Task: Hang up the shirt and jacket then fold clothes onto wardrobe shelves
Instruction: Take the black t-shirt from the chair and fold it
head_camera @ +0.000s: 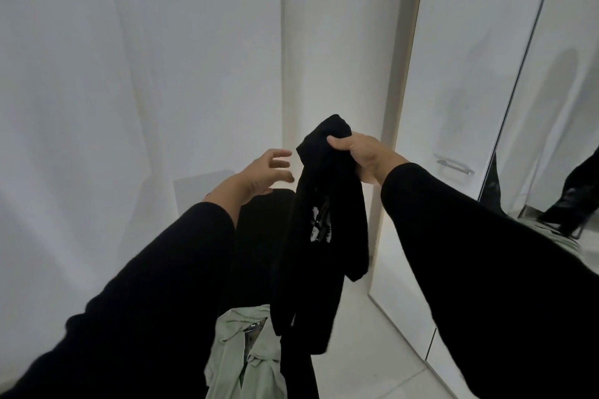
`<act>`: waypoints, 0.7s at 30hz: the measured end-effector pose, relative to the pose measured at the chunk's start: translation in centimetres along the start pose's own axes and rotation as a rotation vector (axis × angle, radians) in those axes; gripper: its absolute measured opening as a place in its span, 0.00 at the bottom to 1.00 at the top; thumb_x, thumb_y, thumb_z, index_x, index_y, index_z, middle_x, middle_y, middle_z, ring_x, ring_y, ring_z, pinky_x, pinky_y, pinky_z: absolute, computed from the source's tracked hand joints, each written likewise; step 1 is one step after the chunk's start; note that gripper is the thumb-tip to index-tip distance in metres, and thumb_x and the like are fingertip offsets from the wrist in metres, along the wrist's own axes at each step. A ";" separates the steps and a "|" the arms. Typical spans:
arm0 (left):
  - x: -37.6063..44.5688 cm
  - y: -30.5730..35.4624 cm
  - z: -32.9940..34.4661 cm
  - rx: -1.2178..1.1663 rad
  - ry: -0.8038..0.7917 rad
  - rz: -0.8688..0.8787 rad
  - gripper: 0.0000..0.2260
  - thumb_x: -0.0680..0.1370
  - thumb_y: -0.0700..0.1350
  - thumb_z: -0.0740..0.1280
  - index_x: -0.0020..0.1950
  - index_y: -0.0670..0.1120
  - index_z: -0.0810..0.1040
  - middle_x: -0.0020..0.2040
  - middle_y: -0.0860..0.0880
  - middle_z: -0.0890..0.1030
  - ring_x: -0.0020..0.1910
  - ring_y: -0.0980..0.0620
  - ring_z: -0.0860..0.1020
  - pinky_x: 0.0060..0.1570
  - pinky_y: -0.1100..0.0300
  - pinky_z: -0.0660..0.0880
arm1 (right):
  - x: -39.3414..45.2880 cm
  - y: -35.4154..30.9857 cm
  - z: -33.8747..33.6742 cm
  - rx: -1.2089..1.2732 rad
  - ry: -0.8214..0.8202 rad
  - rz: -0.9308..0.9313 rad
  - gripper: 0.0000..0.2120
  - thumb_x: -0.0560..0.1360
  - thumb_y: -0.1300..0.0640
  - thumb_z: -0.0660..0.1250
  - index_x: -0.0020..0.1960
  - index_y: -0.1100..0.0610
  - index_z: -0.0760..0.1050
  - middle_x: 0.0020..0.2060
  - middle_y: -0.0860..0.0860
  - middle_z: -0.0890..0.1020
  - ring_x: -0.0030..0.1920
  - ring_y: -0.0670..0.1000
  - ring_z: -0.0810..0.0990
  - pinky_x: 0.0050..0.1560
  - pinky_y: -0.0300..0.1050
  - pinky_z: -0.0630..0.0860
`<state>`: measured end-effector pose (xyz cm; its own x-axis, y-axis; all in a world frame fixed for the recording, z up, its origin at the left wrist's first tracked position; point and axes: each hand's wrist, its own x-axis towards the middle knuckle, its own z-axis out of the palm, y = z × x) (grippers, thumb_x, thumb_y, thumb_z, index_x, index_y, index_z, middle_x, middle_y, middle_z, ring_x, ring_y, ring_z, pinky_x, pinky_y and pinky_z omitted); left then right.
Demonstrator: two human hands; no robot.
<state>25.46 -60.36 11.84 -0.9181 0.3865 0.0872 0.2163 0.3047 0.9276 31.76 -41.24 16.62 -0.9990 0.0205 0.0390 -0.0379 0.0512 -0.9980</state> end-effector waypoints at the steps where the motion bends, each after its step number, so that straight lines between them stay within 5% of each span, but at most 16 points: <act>1: 0.0 -0.3 0.0 0.025 -0.087 -0.014 0.32 0.72 0.42 0.69 0.71 0.57 0.62 0.73 0.51 0.64 0.72 0.46 0.64 0.65 0.46 0.64 | 0.0 -0.3 0.0 -0.013 -0.037 -0.007 0.09 0.78 0.57 0.63 0.57 0.57 0.74 0.53 0.56 0.81 0.51 0.56 0.80 0.48 0.48 0.77; 3: 0.0 -0.2 0.5 0.070 -0.255 -0.039 0.42 0.66 0.45 0.71 0.75 0.61 0.54 0.77 0.53 0.56 0.75 0.47 0.57 0.69 0.40 0.58 | -0.1 -0.8 0.1 -0.038 -0.089 -0.018 0.08 0.79 0.55 0.63 0.56 0.56 0.75 0.55 0.57 0.80 0.54 0.56 0.80 0.52 0.49 0.77; 5: -0.1 0.3 1.3 0.081 -0.341 -0.059 0.43 0.62 0.49 0.73 0.74 0.58 0.58 0.75 0.51 0.61 0.74 0.46 0.59 0.71 0.38 0.55 | -0.3 -1.2 0.3 -0.047 -0.103 -0.030 0.06 0.79 0.54 0.62 0.53 0.55 0.76 0.52 0.55 0.81 0.52 0.55 0.80 0.51 0.48 0.77; 9: 0.0 0.6 2.3 0.031 -0.343 -0.052 0.26 0.69 0.48 0.72 0.65 0.46 0.72 0.58 0.48 0.78 0.61 0.46 0.75 0.65 0.47 0.68 | -0.4 -1.4 0.4 -0.046 -0.092 -0.050 0.07 0.79 0.54 0.61 0.52 0.55 0.76 0.48 0.53 0.82 0.47 0.52 0.81 0.45 0.44 0.77; 12: 0.3 0.0 2.0 -0.091 -0.187 -0.040 0.14 0.76 0.46 0.68 0.60 0.43 0.74 0.50 0.47 0.81 0.49 0.49 0.80 0.49 0.58 0.77 | 0.1 -1.0 -0.5 -0.048 0.055 -0.061 0.11 0.79 0.55 0.62 0.59 0.59 0.74 0.54 0.56 0.81 0.52 0.55 0.80 0.48 0.46 0.78; 15: 0.5 -0.3 0.5 -0.053 0.048 0.056 0.10 0.77 0.49 0.67 0.53 0.45 0.78 0.43 0.48 0.81 0.42 0.49 0.79 0.37 0.61 0.74 | 0.8 -0.6 -1.5 -0.213 0.273 -0.005 0.15 0.79 0.56 0.61 0.63 0.63 0.73 0.60 0.59 0.78 0.59 0.58 0.78 0.61 0.52 0.75; 21: 1.2 2.0 -1.6 0.074 0.300 0.207 0.11 0.78 0.51 0.65 0.42 0.45 0.71 0.35 0.50 0.73 0.33 0.54 0.71 0.33 0.61 0.67 | 1.0 1.2 -1.3 -0.452 0.428 -0.002 0.13 0.80 0.58 0.57 0.59 0.61 0.75 0.53 0.58 0.79 0.55 0.58 0.78 0.61 0.51 0.74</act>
<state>24.29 -60.71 14.37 -0.9065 0.1777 0.3829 0.4210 0.3132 0.8513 30.71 -39.86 15.55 -0.8980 0.4132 0.1512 0.0667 0.4675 -0.8815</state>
